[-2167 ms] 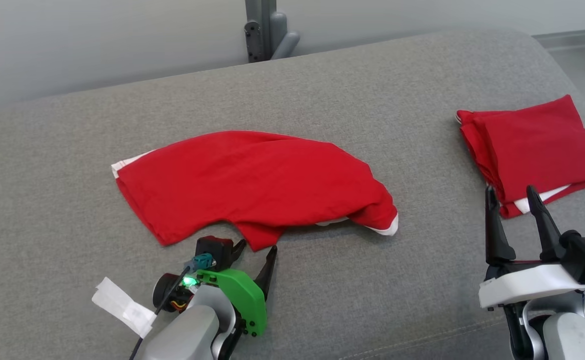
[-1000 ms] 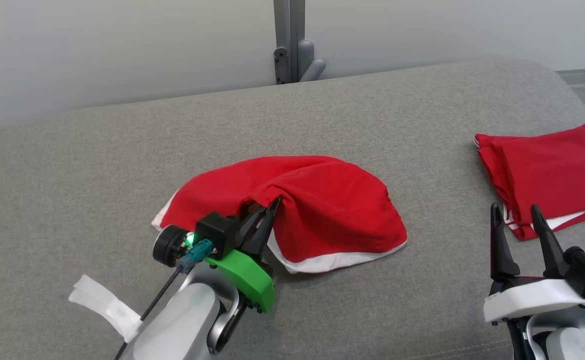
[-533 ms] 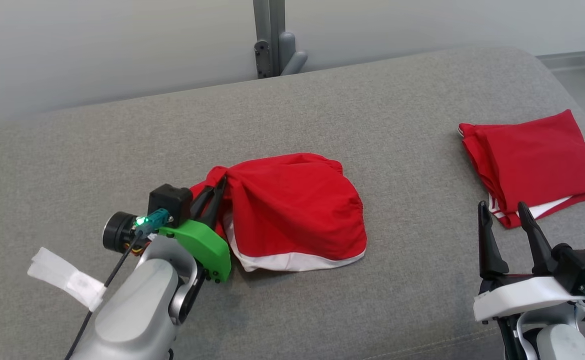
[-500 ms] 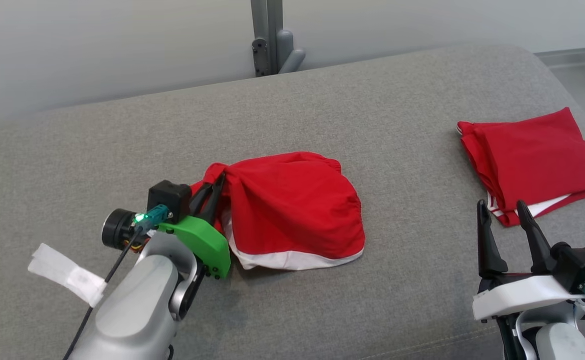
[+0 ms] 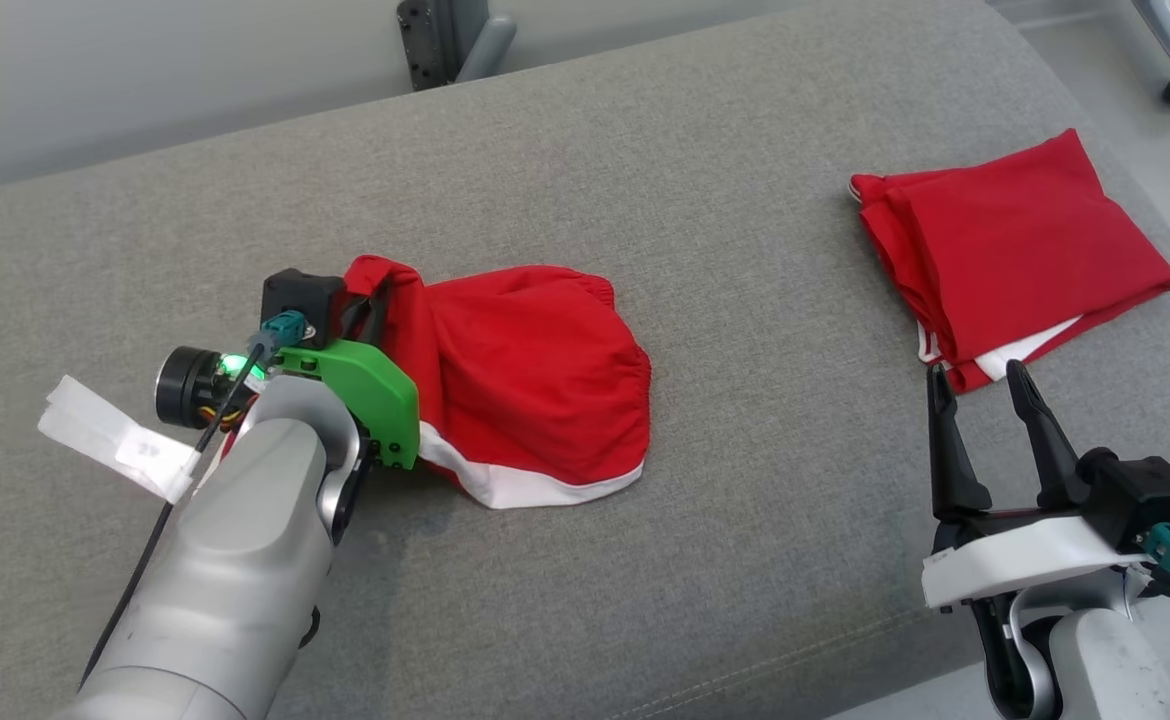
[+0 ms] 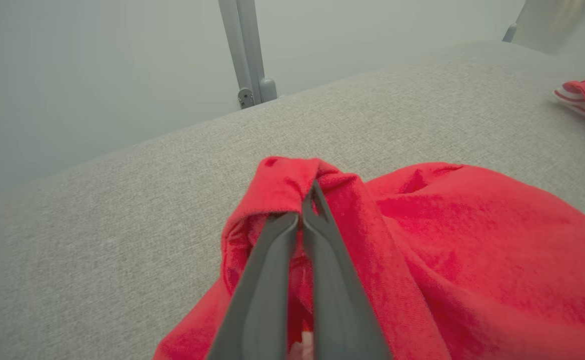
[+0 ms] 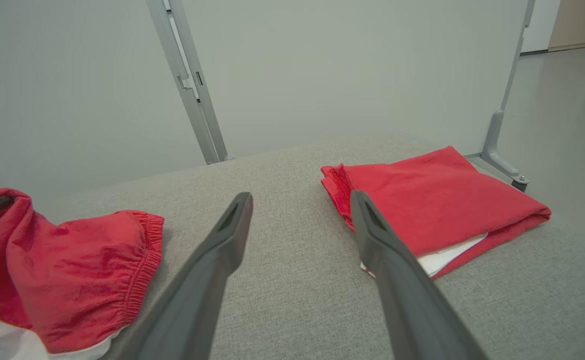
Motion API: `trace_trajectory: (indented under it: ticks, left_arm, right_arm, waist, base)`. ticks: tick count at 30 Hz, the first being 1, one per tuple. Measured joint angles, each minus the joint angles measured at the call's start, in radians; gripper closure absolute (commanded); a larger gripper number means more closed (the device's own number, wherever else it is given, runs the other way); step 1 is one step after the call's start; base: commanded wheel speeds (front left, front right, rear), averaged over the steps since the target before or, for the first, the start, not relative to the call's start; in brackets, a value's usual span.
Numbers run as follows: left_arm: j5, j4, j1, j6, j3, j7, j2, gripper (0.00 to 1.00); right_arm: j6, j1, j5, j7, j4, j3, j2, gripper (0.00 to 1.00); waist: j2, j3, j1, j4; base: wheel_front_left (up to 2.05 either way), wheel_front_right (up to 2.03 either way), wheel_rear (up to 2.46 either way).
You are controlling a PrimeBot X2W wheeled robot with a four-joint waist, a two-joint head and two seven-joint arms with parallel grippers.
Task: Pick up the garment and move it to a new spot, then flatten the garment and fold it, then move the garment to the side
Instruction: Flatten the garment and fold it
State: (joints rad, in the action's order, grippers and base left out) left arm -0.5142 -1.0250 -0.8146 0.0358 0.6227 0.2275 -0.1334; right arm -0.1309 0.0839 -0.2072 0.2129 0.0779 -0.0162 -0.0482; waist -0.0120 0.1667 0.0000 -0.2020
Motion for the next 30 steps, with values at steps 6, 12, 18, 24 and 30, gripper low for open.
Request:
trace_trajectory:
  ticks: [6, 12, 18, 24, 30]
  left_arm:
    - [-0.003, -0.119, -0.021, 0.009, 0.002, 0.017, 0.029, 0.07]
    - [-0.004, -0.137, -0.028, 0.015, -0.003, 0.03, 0.046, 0.0]
    - [0.017, 0.013, 0.035, 0.016, -0.037, 0.035, 0.05, 0.0]
    - [0.043, 0.176, 0.196, -0.006, -0.1, 0.035, 0.034, 0.0]
    - [0.067, 0.258, 0.353, -0.019, -0.142, 0.035, 0.03, 0.0]
  right_arm:
    - [0.0, 0.012, -0.002, 0.009, 0.015, 0.001, 0.0, 0.0]
    - [0.0, 0.015, -0.002, 0.017, 0.033, -0.009, 0.0, 0.0]
    - [0.0, 0.005, -0.002, 0.018, 0.04, -0.026, 0.0, 0.0]
    - [0.0, -0.017, -0.002, 0.017, 0.04, -0.033, 0.001, 0.0]
    - [0.0, -0.027, -0.002, 0.01, 0.037, -0.036, 0.0, 0.0]
  waist:
    - [0.0, 0.032, 0.0, -0.029]
    - [0.0, 0.029, 0.0001, -0.011]
    - [0.0, -0.003, 0.0, 0.037]
    - [0.0, -0.042, 0.0, 0.093]
    - [0.0, -0.074, 0.0, 0.137]
  base:
    - [0.0, 0.0, 0.0]
    - [0.0, 0.0, 0.0]
    - [0.0, 0.0, 0.0]
    - [0.0, 0.0, 0.0]
    - [0.0, 0.0, 0.0]
